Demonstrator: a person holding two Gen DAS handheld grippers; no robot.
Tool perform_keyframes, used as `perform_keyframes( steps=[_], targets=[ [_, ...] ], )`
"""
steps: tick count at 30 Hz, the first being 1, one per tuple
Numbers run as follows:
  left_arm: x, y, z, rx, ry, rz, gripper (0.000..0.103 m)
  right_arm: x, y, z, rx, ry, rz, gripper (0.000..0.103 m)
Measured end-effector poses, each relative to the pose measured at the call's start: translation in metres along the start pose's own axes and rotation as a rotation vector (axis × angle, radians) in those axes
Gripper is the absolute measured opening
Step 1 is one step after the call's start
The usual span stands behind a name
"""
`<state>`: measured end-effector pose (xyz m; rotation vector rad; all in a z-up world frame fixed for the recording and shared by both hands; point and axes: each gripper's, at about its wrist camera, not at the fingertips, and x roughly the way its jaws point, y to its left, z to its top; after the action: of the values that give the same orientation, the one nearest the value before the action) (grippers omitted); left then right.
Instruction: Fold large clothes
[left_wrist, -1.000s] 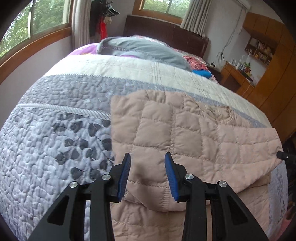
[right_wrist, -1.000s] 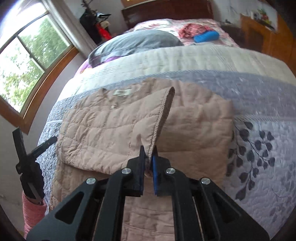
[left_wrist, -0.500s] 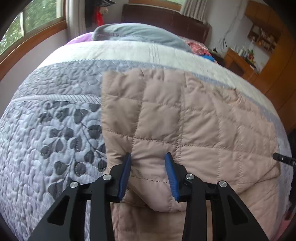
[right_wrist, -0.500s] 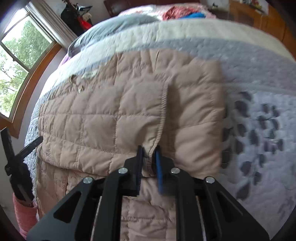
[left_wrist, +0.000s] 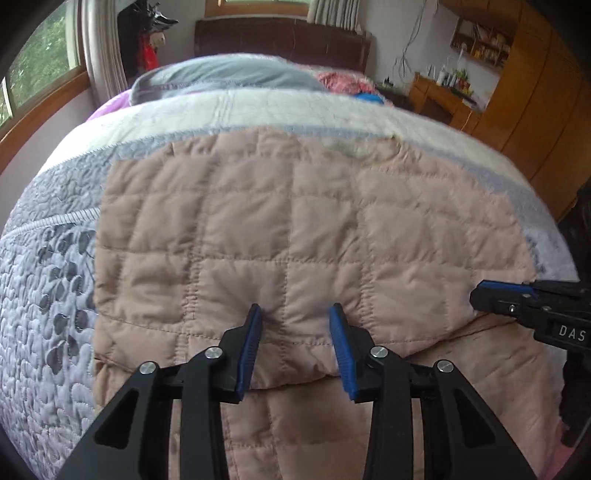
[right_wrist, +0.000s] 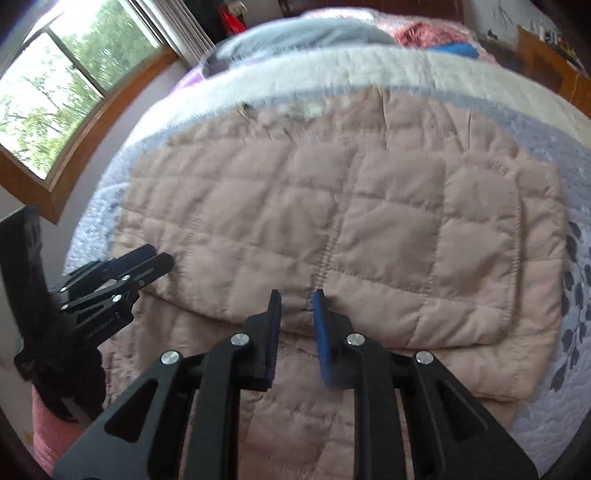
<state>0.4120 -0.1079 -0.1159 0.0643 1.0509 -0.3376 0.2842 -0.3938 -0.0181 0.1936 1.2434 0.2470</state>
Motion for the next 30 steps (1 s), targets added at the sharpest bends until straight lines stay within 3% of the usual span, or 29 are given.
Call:
perform_keyframes(
  steps=[2, 5, 11, 15, 20, 25, 30],
  targets=[
    [0.008, 0.002, -0.002, 0.006, 0.003, -0.01, 0.039, 0.02, -0.006, 0.002, 0.024, 0.043, -0.007, 0.014],
    [0.0, 0.001, 0.002, 0.002, 0.007, -0.007, 0.038, 0.014, -0.007, 0.006, 0.009, 0.045, 0.014, 0.016],
    [-0.022, 0.008, 0.045, -0.032, -0.058, -0.032, 0.039, -0.023, -0.02, 0.031, 0.029, -0.069, 0.032, 0.021],
    [0.0, 0.014, 0.073, -0.031, -0.047, 0.05, 0.039, -0.021, -0.038, 0.064, 0.063, -0.116, -0.091, 0.021],
    [0.049, 0.031, 0.087, -0.083, 0.047, 0.051, 0.04, 0.017, -0.071, 0.078, 0.131, -0.039, -0.092, 0.018],
    [0.05, 0.031, 0.084, -0.083, 0.045, 0.066, 0.04, 0.029, -0.079, 0.075, 0.126, -0.044, -0.055, 0.019],
    [-0.015, 0.052, 0.064, -0.144, -0.02, -0.008, 0.04, -0.04, -0.086, 0.039, 0.104, -0.152, 0.11, 0.031]
  ],
)
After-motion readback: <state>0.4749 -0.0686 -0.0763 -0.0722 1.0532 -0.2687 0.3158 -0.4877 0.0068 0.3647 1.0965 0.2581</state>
